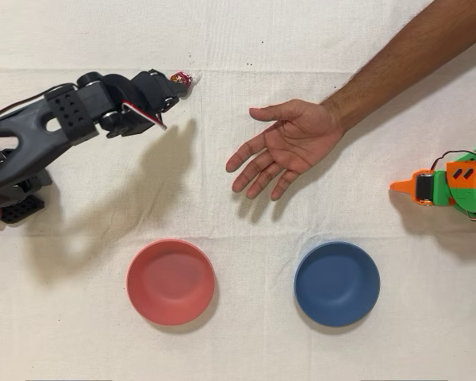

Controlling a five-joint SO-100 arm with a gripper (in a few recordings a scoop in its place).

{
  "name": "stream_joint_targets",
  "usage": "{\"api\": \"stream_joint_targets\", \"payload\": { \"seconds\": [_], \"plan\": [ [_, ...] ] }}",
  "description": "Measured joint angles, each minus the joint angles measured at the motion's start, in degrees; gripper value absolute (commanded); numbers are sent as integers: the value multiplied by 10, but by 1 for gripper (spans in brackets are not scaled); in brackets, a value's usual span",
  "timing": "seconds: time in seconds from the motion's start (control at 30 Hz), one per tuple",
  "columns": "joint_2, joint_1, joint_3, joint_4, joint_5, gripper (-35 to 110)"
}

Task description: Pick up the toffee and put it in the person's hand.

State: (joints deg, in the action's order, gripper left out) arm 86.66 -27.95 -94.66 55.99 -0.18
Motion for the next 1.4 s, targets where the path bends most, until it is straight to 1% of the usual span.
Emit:
{"api": "stream_joint_targets", "payload": {
  "seconds": [0.2,0.63,0.97,1.4],
  "plan": [
    [-55,-22,45,24,-15,25],
    [-140,-57,130,37,-18,25],
    [-152,-45,130,13,-44,25],
    [-153,-37,70,-41,-76,25]
  ]
}}
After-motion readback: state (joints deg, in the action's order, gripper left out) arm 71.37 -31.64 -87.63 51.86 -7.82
